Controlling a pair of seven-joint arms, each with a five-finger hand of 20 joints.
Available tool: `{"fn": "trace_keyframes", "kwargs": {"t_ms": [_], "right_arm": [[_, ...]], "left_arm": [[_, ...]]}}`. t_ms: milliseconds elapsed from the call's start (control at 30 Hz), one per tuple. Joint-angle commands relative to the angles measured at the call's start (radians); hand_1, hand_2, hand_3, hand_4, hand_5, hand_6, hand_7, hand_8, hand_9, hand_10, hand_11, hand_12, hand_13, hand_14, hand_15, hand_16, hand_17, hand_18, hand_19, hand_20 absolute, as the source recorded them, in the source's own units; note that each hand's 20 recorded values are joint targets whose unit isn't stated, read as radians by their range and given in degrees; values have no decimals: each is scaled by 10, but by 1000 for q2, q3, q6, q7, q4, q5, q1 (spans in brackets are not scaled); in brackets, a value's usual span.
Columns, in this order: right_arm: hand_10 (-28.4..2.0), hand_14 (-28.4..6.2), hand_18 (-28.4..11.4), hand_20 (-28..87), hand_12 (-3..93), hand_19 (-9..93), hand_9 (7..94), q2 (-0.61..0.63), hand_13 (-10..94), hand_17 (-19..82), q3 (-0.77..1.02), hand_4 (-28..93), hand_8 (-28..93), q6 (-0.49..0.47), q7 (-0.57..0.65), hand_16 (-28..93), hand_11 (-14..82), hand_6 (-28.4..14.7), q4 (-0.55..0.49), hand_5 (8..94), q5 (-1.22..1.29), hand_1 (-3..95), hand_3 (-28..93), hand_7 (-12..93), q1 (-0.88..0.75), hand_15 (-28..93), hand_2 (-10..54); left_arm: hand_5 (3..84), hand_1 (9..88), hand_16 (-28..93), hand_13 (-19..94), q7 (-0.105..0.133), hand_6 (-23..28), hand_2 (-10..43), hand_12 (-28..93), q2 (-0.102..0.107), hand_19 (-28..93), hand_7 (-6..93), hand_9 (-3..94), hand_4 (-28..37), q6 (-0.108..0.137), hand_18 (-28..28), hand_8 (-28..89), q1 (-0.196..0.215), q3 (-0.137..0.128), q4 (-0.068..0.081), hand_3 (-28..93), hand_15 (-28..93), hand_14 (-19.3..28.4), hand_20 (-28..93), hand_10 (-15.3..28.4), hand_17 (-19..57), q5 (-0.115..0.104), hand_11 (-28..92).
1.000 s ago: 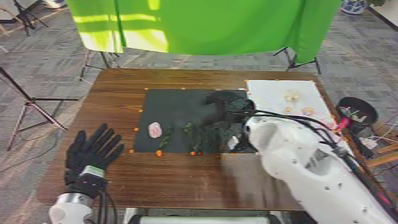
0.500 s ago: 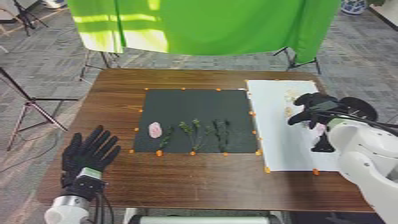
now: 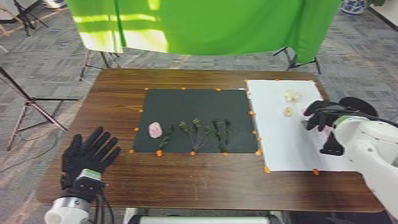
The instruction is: Arrange flowers
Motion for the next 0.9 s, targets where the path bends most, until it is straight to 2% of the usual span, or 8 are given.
{"fn": "trace_keyframes", "kwargs": {"t_ms": [33, 167, 233, 333, 433, 567, 700, 900], "right_arm": [[-88, -79, -138, 224, 98, 376, 498, -1, 468, 276, -5, -283, -127, 36, -46, 116, 64, 11, -4, 483, -67, 546, 751, 135, -53, 162, 48], [-72, -72, -145, 257, 106, 457, 569, -5, 531, 263, -13, -283, -127, 55, -64, 135, 80, 27, -9, 512, -66, 552, 744, 135, -64, 189, 46], [-67, -73, -154, 256, 111, 509, 608, -5, 567, 255, -21, -283, -132, 74, -79, 151, 87, 38, -9, 521, -74, 548, 737, 146, -69, 199, -6], [-65, -71, -154, 244, 115, 527, 644, -6, 590, 254, -36, -283, -135, 84, -89, 166, 94, 44, -10, 542, -81, 552, 724, 148, -67, 204, -30], [-63, -67, -150, 225, 167, 522, 725, -4, 617, 256, -50, -283, -109, 118, -92, 231, 68, 53, -11, 611, -91, 581, 652, 144, -69, 192, -33], [-64, -61, -145, 228, 213, 499, 790, 2, 635, 262, -48, -283, -44, 164, -100, 268, 42, 51, -19, 684, -102, 614, 588, 139, -80, 177, -17], [-62, -57, -140, 224, 215, 435, 805, 12, 636, 271, -50, -283, -26, 214, -108, 267, 47, 53, -33, 719, -112, 633, 545, 135, -75, 173, 10], [-61, -61, -139, 236, 210, 401, 806, 23, 626, 272, -50, -283, -22, 227, -104, 255, 50, 53, -70, 725, -109, 631, 544, 133, -48, 174, 13]], "left_arm": [[379, 220, -91, 197, -5, 101, 190, 54, -16, 325, 95, 279, -283, 10, 140, -78, 17, 3, -8, 678, 330, 167, 64, 158, -77, -5, 219], [380, 221, -92, 197, -6, 101, 190, 53, -15, 326, 95, 280, -283, 10, 140, -78, 17, 5, -8, 678, 330, 167, 64, 158, -77, -7, 218], [380, 221, -92, 197, -7, 101, 190, 54, -15, 326, 95, 279, -283, 10, 140, -78, 14, 5, -8, 678, 331, 167, 64, 158, -77, -5, 219], [379, 221, -92, 197, -11, 101, 190, 54, -18, 325, 96, 280, -283, 10, 140, -78, 14, 4, -8, 677, 330, 167, 64, 158, -77, -4, 219], [380, 221, -92, 197, -14, 101, 190, 55, -20, 325, 96, 280, -283, 8, 140, -78, 14, 6, -7, 678, 331, 167, 63, 158, -76, -4, 221], [380, 222, -92, 197, -12, 101, 190, 54, -21, 325, 95, 280, -283, 5, 140, -79, 15, 9, -7, 678, 331, 167, 63, 158, -76, -6, 221], [379, 222, -92, 197, -11, 101, 189, 53, -21, 325, 95, 280, -283, 8, 140, -78, 17, 6, -5, 679, 330, 166, 64, 157, -77, -8, 220], [379, 222, -91, 197, -11, 100, 189, 53, -22, 324, 95, 279, -283, 7, 140, -78, 20, 6, -7, 680, 329, 167, 63, 158, -76, -13, 219]]}}
